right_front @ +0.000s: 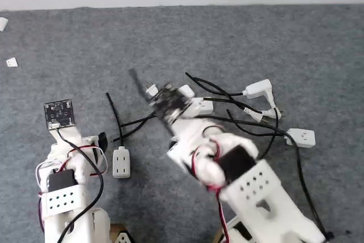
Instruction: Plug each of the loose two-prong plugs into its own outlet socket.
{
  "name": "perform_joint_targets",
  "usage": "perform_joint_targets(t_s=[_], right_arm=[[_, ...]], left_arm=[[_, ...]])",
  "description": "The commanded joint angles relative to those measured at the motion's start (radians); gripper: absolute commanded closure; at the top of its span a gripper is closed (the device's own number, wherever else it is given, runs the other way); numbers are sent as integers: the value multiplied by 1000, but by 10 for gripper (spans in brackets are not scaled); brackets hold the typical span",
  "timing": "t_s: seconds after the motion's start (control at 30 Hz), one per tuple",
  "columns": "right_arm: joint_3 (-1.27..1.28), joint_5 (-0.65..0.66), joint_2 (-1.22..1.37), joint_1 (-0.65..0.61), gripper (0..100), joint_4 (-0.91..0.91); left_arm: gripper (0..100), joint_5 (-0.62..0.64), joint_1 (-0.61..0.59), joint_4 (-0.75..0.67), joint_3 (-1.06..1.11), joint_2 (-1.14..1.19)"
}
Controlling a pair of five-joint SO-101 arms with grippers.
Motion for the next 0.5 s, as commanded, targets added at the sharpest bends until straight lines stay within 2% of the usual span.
perform_joint_targets(t_s=[0.0, 0.13, 0.27, 0.37, 0.47], right_arm=[[-107, 44, -42, -99, 991, -15], [-121, 58, -42, -194, 991, -104], [-143, 58, -42, -283, 991, -120], [-140, 58, -41, -288, 991, -127], [-121, 54, -42, -280, 991, -128]], left_arm=[[796, -58, -6, 34, -41, -5], [885, -107, 12, 32, -67, 52], [889, -144, 18, 29, -160, 264], [893, -215, 21, 48, -239, 402], [911, -253, 23, 91, -252, 402]])
